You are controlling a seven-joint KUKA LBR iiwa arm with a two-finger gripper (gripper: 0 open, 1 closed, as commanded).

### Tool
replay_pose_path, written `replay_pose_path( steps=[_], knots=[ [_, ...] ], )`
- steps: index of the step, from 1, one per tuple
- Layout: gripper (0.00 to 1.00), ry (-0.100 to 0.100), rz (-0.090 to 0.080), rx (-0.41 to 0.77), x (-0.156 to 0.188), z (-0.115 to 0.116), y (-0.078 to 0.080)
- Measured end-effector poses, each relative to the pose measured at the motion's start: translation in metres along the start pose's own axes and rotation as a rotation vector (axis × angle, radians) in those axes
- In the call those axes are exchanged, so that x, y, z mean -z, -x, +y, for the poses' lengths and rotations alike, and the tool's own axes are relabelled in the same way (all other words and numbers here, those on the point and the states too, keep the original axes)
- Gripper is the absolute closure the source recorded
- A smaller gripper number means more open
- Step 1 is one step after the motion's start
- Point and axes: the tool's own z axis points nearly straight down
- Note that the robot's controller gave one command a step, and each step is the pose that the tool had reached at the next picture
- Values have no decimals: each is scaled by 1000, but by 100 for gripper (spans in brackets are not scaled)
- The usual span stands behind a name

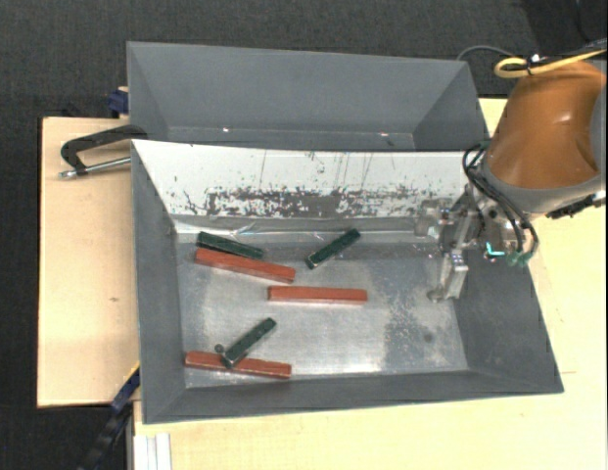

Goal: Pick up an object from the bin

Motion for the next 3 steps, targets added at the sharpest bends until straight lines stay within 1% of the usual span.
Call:
replay_pose_path(
  steps=[1,2,3],
  knots=[
    [0,-1,-9,1,4,0,2],
    [0,-2,-17,-102,-31,21,20],
    [0,0,-8,-47,-82,53,15]
  ],
)
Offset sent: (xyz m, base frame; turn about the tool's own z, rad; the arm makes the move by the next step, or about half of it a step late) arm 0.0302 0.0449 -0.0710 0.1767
